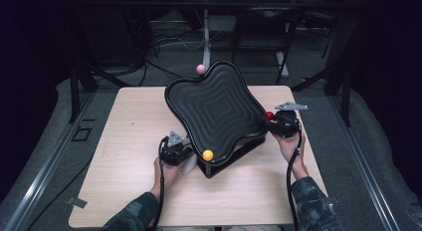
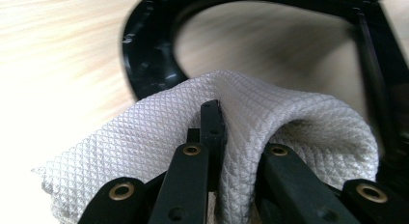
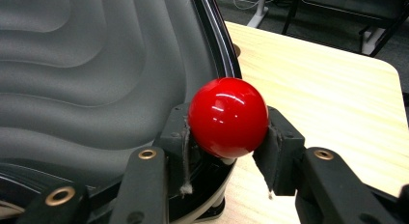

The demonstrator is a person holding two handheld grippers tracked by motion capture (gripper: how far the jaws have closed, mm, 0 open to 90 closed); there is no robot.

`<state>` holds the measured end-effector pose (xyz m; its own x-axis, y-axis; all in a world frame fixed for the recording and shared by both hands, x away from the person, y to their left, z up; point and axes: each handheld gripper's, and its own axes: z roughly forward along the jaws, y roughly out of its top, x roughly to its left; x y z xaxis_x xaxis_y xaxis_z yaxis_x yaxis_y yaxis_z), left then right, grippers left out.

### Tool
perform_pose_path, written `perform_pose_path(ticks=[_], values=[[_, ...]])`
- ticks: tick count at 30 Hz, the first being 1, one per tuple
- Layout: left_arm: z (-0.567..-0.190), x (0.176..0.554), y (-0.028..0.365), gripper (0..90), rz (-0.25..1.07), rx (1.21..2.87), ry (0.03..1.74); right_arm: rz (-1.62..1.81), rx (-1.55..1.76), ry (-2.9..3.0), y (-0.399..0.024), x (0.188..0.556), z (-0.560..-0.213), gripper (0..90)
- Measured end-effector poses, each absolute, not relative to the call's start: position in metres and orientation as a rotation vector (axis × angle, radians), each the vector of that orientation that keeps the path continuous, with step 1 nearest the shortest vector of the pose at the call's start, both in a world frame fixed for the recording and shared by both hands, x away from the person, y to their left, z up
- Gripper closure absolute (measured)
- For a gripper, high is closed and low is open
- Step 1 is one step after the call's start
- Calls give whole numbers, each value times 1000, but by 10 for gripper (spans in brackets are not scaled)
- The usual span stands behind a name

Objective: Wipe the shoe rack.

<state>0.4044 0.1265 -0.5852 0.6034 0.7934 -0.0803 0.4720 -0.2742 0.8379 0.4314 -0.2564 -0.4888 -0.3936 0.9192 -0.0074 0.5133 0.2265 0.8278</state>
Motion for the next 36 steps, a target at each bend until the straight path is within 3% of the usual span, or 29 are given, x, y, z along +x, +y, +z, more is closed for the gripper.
perform_pose_path(ticks=[15, 26, 36], values=[[-585, 440, 135, 857, 532, 1913, 1099, 1056, 1322, 1997, -256, 433, -489, 595], [-582, 445, 133, 859, 523, 1920, 1147, 1051, 1323, 1997, -256, 432, -489, 595], [-580, 426, 135, 860, 467, 1946, 1115, 1050, 1325, 1995, -255, 432, -489, 596]])
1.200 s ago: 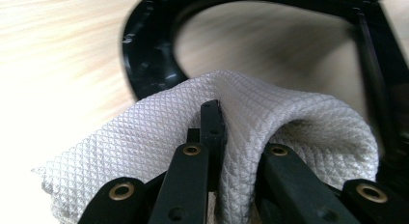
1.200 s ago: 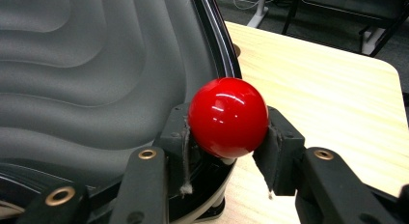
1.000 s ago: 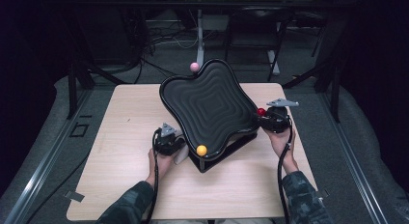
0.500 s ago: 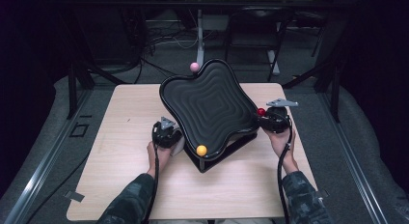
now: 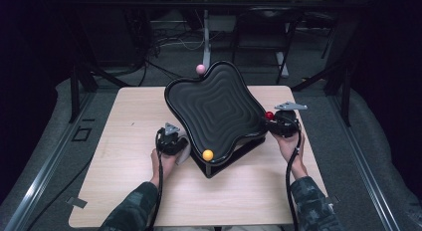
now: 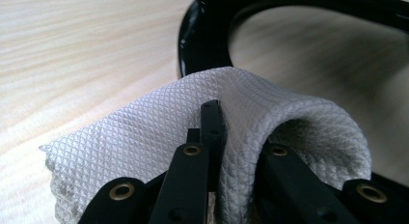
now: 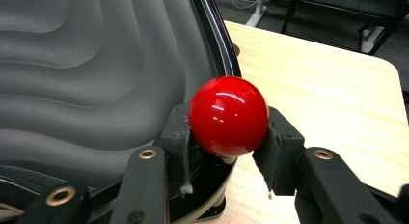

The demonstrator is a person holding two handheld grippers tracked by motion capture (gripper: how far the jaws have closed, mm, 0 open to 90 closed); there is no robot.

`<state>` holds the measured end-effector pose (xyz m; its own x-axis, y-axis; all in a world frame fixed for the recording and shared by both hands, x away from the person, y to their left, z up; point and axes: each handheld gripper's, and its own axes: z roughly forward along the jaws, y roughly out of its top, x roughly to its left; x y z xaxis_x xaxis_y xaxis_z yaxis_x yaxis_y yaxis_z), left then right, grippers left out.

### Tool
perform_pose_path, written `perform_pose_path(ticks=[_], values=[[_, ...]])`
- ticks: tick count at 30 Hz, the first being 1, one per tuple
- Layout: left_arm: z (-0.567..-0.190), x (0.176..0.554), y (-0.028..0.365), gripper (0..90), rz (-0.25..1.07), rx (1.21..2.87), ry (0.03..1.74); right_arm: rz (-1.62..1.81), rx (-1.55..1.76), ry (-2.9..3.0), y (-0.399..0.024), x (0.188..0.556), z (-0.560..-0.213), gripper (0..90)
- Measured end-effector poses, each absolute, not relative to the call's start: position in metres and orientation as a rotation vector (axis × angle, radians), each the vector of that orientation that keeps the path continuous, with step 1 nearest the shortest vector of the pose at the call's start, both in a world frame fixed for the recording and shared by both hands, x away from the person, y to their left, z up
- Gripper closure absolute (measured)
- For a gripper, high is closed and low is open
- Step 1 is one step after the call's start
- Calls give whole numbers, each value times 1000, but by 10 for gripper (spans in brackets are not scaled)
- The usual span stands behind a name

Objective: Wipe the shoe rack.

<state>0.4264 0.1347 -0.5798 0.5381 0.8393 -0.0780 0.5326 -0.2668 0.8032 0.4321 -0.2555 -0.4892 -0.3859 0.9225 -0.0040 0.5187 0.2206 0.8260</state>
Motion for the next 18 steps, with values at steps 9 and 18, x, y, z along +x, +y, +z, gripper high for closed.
perform_pose_path(ticks=[9, 18], values=[[-577, 405, 131, 859, 429, 1992, 1057, 1043, 1322, 1995, -255, 432, -489, 596], [-575, 379, 116, 858, 357, 2039, 960, 1039, 1322, 1992, -255, 432, -489, 596]])
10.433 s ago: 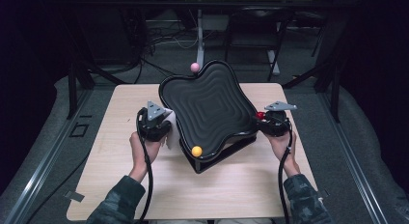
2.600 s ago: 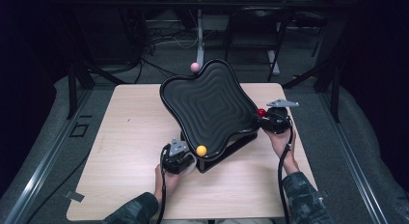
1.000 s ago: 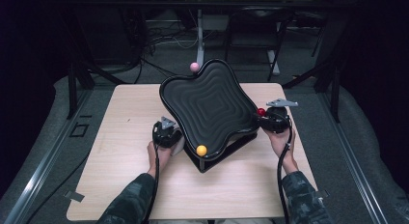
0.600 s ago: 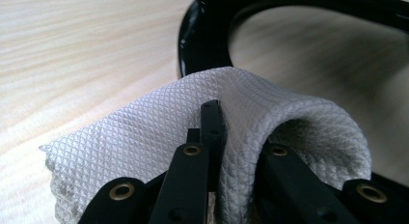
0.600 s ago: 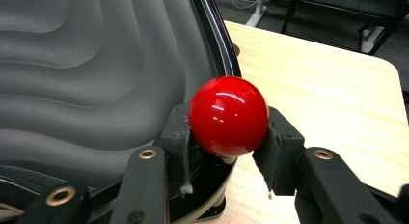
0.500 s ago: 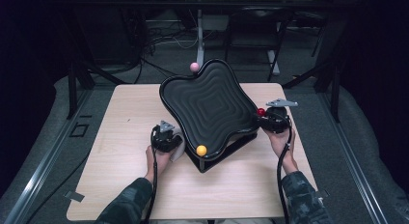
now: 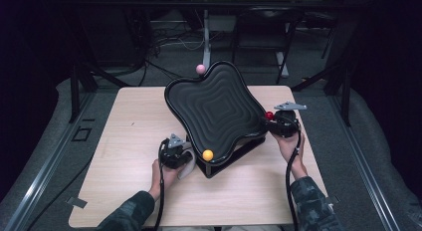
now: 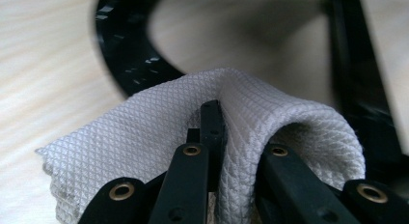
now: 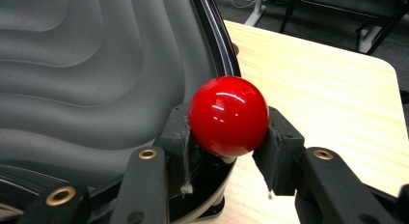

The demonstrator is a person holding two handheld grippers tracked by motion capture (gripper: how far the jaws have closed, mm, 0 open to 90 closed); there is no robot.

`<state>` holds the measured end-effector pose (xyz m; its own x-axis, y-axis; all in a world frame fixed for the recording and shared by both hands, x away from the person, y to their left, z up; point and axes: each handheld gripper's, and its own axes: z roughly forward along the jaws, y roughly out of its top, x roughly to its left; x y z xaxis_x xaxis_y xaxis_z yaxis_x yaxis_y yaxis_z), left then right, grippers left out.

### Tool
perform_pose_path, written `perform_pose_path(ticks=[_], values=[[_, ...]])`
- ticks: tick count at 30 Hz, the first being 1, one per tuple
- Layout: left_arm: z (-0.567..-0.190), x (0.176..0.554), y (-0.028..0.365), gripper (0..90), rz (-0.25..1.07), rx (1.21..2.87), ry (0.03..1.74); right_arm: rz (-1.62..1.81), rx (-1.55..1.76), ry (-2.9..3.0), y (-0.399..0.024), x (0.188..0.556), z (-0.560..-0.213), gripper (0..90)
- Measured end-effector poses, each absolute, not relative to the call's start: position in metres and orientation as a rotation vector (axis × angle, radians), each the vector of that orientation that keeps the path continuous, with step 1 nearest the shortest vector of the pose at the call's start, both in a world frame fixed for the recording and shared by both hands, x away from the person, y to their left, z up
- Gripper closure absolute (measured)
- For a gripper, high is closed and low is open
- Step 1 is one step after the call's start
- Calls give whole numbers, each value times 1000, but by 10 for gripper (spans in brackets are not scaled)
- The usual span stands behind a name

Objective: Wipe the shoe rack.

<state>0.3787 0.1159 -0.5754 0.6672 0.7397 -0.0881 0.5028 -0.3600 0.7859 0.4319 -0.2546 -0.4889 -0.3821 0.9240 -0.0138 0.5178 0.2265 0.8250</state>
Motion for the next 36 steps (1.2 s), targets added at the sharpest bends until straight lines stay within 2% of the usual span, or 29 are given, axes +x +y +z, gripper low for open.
perform_pose_path(ticks=[11, 22, 29, 36], values=[[-578, 358, 105, 858, 242, 2023, 911, 1029, 1323, 1995, -254, 432, -489, 596], [-579, 348, 100, 858, 181, 2033, 836, 1024, 1325, 1986, -253, 432, -489, 596], [-575, 342, 105, 858, 242, 2063, 803, 1010, 1314, 1996, -253, 432, -488, 596], [-554, 347, 142, 858, 321, 1992, 930, 1015, 1313, 2001, -253, 433, -489, 596]])
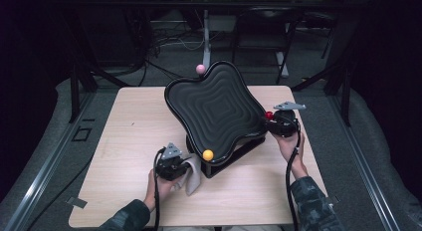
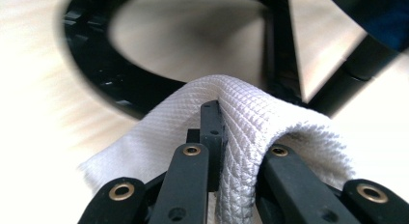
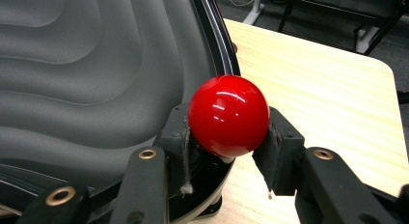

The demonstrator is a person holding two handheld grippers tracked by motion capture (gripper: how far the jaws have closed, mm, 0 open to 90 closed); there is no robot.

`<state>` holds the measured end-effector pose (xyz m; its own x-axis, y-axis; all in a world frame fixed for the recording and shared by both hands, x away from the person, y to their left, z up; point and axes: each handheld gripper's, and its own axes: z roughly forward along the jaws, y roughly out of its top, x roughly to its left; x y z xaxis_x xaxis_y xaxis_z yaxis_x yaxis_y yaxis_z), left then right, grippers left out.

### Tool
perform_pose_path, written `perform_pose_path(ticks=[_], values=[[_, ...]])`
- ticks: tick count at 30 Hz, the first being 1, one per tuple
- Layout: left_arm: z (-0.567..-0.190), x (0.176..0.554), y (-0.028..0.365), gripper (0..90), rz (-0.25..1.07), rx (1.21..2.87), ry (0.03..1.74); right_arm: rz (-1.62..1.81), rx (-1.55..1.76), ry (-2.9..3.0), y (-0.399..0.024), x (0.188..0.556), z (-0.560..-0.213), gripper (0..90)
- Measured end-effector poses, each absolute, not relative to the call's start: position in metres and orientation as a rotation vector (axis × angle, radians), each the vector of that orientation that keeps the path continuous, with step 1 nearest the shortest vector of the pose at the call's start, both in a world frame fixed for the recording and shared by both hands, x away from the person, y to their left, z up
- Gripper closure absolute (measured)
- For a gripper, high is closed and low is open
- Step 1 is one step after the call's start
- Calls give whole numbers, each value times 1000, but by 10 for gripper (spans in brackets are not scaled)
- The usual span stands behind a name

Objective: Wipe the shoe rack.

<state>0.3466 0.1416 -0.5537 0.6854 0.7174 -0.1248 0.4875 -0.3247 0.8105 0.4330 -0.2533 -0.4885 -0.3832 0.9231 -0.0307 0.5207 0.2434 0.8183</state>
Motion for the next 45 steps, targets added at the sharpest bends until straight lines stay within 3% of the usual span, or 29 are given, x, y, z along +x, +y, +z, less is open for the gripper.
perform_pose_path(ticks=[10, 31, 36, 39, 45], values=[[-529, 341, 177, 848, 444, 1987, 1055, 1005, 1319, 2007, -253, 436, -488, 597], [-522, 339, 192, 827, 458, 1969, 1104, 957, 1365, 2043, -245, 463, -483, 594], [-521, 338, 193, 825, 465, 1965, 1108, 940, 1394, 2050, -241, 467, -480, 486], [-521, 339, 194, 825, 463, 1953, 1117, 927, 1399, 2032, -238, 455, -478, 467], [-520, 338, 196, 825, 462, 1939, 1124, 932, 1406, 2036, -233, 433, -477, 620]])
